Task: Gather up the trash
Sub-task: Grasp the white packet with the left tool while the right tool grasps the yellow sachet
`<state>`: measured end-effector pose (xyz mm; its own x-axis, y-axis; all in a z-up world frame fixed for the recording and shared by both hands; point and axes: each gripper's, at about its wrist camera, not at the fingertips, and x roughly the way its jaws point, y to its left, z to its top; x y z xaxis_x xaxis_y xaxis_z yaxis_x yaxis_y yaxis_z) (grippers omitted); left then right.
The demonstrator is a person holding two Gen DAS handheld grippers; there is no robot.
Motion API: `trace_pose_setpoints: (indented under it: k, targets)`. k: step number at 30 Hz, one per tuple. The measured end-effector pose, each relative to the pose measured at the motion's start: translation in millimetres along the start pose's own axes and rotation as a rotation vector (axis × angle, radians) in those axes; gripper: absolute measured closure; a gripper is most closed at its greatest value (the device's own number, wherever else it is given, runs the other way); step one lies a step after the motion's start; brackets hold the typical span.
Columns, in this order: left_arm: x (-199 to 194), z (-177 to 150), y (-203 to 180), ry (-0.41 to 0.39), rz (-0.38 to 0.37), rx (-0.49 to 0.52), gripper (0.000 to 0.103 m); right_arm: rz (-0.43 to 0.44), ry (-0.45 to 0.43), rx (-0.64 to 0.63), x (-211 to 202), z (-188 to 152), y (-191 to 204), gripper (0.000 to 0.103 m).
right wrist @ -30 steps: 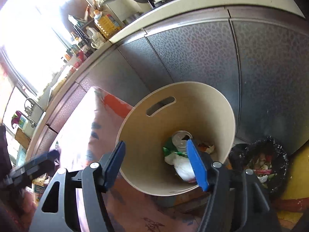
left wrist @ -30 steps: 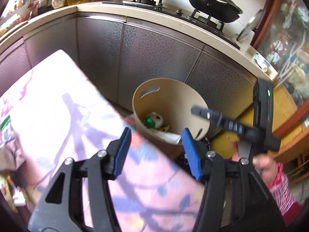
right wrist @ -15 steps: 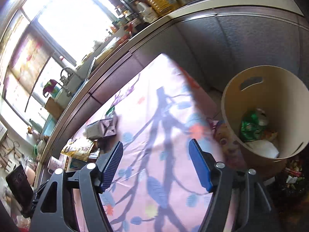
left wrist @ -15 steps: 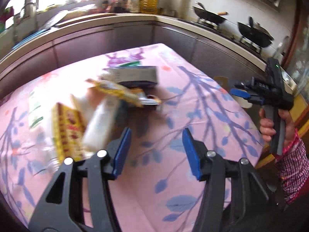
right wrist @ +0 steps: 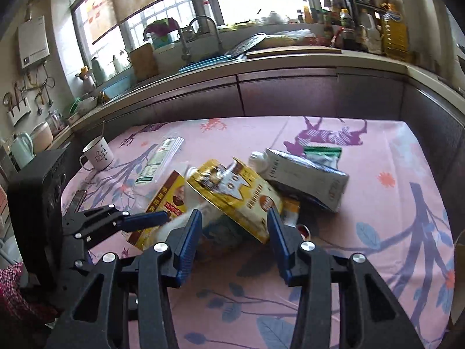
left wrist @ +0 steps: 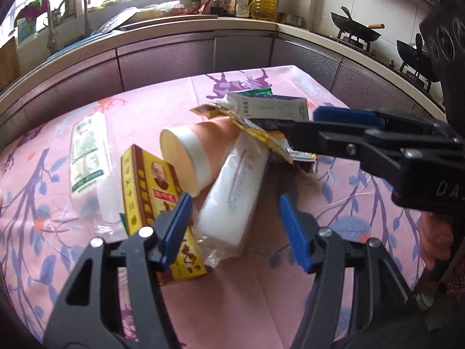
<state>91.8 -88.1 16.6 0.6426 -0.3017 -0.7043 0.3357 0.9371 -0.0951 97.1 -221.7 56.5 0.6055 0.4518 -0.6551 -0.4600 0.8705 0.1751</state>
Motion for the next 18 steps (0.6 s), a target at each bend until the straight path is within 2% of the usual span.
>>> trace_pose_setpoints:
  k: [4,7,8,9,10,11,12,15,18]
  targets:
    - [3.2,-5.2,6.9,0.004,-0.011,-0.033,0.043,-0.015,0.085,-0.055,41.1,18.2,15.8,0.059]
    - [3.7,-7.1,5.3,0.004,-0.009,-0.028,0.043,-0.046,0.107,-0.065,55.8,17.4,14.9,0.06]
    - [4.3,-6.8,4.6,0.004,-0.008,-0.025,0.043,-0.048,0.101,-0.05,55.6,15.1,9.3,0.067]
    - [5.3,-6.1,4.1,0.003,-0.007,-0.021,0.043,-0.037,0.093,-0.024,53.5,14.0,2.6,0.079]
    - [6.3,-5.4,3.1,0.004,-0.006,-0.019,0.043,-0.028,0.079,0.012,48.9,12.9,-6.2,0.083]
    - [7.4,-4.6,2.2,0.008,-0.004,-0.02,0.049,-0.022,0.059,0.042,42.3,11.9,-15.5,0.094]
    - [10.0,-4.5,1.2,0.022,-0.006,-0.021,0.061,-0.022,0.036,0.067,34.6,10.9,-23.1,0.101]
    - [14.6,-4.7,0.0,0.051,0.001,-0.035,0.071,-0.03,-0.031,0.131,4.9,4.5,-43.1,0.103]
    - [2.7,-6.3,-4.4,0.031,-0.009,-0.024,0.072,-0.012,-0.1,0.193,-30.3,-9.1,-58.9,0.103]
